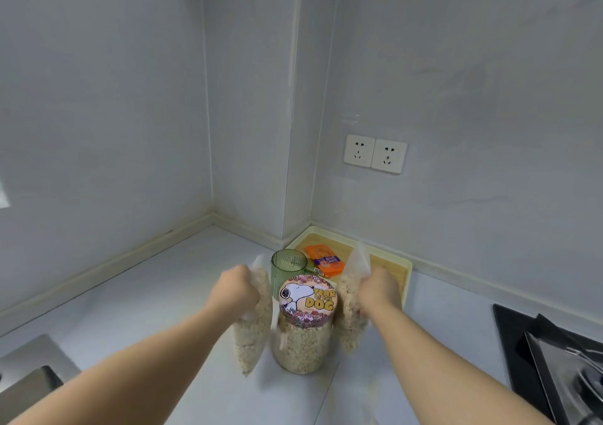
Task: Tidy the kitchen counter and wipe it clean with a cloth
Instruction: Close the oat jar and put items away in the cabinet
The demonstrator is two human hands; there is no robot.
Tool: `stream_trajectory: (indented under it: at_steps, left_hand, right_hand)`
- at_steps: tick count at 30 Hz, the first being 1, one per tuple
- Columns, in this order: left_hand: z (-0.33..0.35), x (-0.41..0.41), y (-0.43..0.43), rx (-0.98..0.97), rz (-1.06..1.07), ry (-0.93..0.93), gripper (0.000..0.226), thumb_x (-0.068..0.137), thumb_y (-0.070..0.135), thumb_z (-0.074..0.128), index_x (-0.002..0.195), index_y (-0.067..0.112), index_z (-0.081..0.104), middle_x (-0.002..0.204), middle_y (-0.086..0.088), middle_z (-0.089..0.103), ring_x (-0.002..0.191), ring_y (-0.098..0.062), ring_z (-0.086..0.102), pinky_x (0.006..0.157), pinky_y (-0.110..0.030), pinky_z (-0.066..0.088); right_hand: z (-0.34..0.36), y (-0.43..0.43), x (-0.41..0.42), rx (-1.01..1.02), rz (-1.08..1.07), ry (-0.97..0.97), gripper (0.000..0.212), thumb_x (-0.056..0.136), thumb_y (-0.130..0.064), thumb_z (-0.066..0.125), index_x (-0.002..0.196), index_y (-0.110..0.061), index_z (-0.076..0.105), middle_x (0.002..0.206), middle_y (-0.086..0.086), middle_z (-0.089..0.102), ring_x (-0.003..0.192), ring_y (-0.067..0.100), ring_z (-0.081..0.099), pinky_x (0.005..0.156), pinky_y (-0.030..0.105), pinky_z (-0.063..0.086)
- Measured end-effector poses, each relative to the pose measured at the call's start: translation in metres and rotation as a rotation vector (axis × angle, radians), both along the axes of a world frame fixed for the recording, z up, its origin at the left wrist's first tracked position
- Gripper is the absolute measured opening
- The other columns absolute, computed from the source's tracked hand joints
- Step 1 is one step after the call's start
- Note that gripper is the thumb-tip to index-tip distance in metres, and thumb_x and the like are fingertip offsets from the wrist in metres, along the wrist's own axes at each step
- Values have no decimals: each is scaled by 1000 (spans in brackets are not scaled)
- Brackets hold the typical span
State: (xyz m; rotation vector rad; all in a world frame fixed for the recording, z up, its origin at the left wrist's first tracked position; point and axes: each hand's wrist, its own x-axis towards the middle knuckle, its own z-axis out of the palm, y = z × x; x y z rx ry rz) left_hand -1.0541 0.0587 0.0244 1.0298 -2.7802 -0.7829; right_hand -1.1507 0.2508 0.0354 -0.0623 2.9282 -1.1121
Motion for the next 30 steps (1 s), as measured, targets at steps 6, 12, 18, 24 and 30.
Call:
stream_trajectory:
  at_steps: [6, 12, 18, 24, 30]
  left_hand:
    - [87, -12, -5, -156, -48, 191, 11, 79, 1, 50, 86, 9, 47, 78, -4, 51, 76, -28, 53, 59, -30, 44]
    - [191, -15, 19, -249, -135, 413, 9, 81, 2, 54, 85, 9, 49, 70, -1, 47, 75, -27, 53, 52, -28, 39]
    - [292, -2, 39, -296, -136, 662, 13, 81, 3, 57, 74, 9, 49, 67, -2, 48, 67, -24, 53, 44, -24, 36]
    - [376, 19, 56, -292, -113, 933, 16, 81, 5, 59, 69, 7, 48, 64, -3, 46, 58, -18, 46, 45, -25, 34]
    - [434, 31, 82, -343, -157, 1130, 5, 80, 7, 62, 82, 11, 59, 76, -7, 55, 77, -27, 52, 58, -28, 40]
  right_hand:
    - [80, 0, -1, -67, 26, 196, 8, 96, -10, 38, 98, -10, 45, 109, 18, 62, 96, 35, 62, 72, 32, 43]
    - [169, 1, 9, -303, 5, 334, 20, 94, -12, 40, 103, -6, 57, 107, 16, 61, 98, 38, 62, 82, 45, 55]
    - [269, 10, 25, -716, 30, 330, 15, 88, -4, 46, 99, -4, 57, 100, 17, 58, 96, 43, 63, 81, 52, 55]
    - [350, 26, 54, -966, 104, 441, 9, 93, -2, 44, 91, -10, 47, 94, 13, 54, 94, 39, 64, 81, 52, 56]
    - [407, 34, 73, -1085, 163, 630, 26, 94, -9, 49, 69, -10, 47, 99, 16, 60, 92, 38, 65, 77, 48, 58]
